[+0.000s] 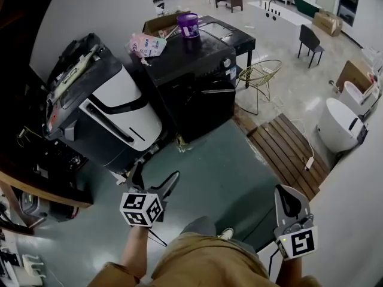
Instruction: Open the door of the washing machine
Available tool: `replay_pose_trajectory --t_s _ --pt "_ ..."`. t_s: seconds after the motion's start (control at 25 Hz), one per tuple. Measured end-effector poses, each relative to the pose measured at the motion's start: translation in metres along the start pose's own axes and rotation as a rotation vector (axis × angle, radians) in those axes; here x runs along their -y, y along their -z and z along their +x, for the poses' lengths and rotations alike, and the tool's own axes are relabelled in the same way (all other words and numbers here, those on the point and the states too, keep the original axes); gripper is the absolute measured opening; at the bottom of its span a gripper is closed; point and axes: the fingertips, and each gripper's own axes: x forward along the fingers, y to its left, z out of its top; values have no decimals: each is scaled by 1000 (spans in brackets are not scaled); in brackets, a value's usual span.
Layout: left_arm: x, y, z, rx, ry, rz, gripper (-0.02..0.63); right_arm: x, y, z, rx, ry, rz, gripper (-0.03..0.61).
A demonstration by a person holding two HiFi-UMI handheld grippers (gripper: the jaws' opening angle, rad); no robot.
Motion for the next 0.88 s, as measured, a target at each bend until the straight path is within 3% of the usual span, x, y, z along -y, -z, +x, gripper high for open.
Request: replay_pose_trajectory --t_s 0.36,0.56,0.88 --pt "9 15 88 -67 59 -10 620 44 27 48 -55 42 21 5" --pt "-4 13 188 -107 101 -29 619 89 33 129 -116 52 13 5" --pt "-42 -36 341 -120 166 -21 618 144 12 284 -144 41 4 5"
